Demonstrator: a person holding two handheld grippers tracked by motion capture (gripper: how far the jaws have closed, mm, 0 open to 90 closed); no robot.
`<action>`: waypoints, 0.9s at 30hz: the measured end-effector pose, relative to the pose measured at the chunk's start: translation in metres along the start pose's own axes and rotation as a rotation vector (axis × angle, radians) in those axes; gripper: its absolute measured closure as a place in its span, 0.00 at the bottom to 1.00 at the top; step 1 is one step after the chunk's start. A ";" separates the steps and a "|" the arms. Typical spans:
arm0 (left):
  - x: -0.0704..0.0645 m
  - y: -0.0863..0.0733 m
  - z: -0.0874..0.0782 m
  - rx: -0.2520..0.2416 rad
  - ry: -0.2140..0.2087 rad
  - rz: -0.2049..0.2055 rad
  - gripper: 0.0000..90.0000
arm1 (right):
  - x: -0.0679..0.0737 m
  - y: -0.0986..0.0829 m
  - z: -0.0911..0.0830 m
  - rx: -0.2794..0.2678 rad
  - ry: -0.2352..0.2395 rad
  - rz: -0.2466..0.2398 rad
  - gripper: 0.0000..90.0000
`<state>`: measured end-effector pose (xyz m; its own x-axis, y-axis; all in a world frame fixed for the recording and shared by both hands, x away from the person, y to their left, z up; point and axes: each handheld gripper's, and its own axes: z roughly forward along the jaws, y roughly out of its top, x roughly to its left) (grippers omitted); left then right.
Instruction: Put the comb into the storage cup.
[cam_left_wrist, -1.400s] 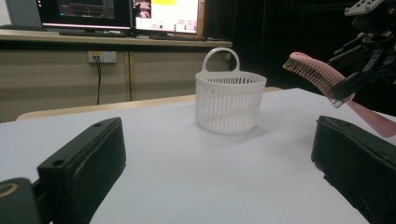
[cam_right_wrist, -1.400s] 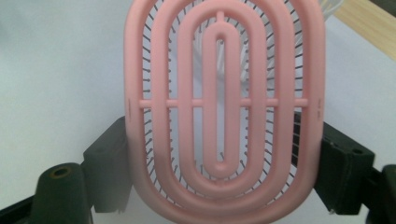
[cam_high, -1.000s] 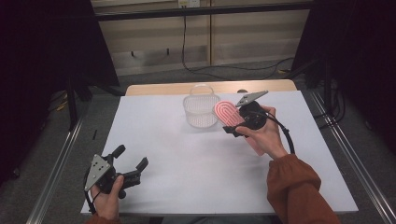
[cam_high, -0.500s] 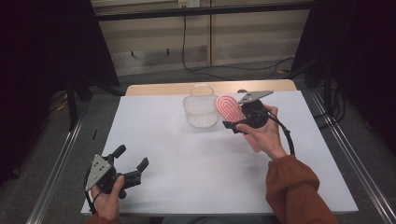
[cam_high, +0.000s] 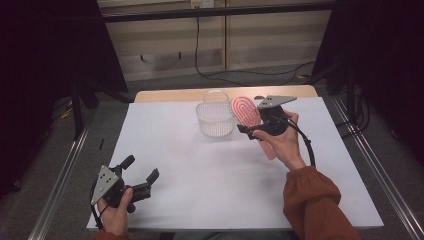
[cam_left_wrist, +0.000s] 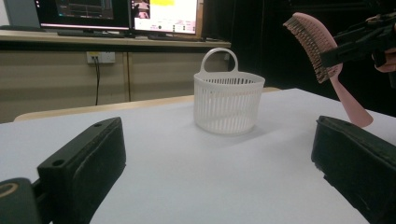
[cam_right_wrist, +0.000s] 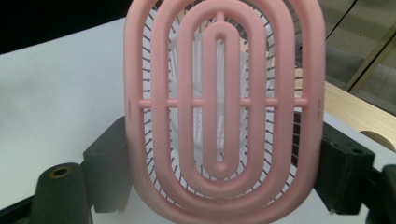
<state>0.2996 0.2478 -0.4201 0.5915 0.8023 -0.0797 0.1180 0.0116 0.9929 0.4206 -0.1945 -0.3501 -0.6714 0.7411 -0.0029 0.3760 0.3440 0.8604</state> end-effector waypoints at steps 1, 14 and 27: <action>0.000 0.000 0.000 0.000 -0.001 -0.001 0.03 | 0.000 0.000 -0.001 -0.006 0.003 0.002 0.22; -0.001 0.000 0.000 -0.003 -0.001 -0.001 0.03 | 0.000 0.004 -0.004 -0.082 -0.008 0.010 0.22; -0.001 0.000 0.000 -0.005 -0.006 -0.009 0.03 | 0.002 0.013 -0.001 -0.126 -0.011 0.008 0.22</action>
<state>0.2986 0.2467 -0.4198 0.5952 0.7987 -0.0889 0.1196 0.0214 0.9926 0.4231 -0.1889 -0.3382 -0.6614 0.7500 -0.0005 0.2980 0.2635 0.9175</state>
